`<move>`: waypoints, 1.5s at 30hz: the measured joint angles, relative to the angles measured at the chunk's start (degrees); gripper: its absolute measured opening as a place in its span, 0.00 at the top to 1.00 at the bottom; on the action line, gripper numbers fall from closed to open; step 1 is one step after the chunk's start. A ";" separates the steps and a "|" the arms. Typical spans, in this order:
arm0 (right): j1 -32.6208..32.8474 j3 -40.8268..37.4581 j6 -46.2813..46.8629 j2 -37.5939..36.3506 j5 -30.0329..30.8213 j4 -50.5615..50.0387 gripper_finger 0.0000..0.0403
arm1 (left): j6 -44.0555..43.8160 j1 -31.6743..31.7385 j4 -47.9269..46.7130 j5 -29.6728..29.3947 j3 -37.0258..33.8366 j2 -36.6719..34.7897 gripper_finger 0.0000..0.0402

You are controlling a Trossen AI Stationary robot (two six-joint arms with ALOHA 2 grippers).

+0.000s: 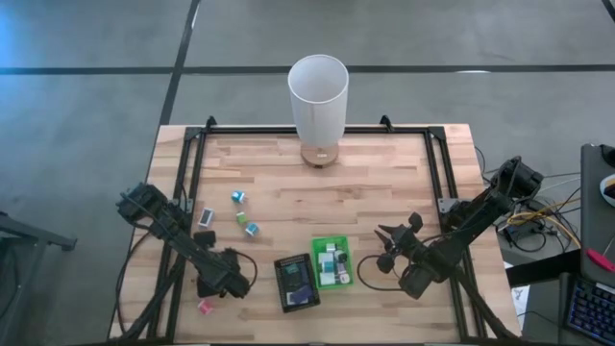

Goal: Pick & Place Office items
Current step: Put the bottom blue charger adapter into the green bin

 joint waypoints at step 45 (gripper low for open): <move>-0.01 0.00 -1.10 0.00 0.48 1.06 0.77 | -15.43 17.49 4.27 -11.88 -7.32 -18.62 0.13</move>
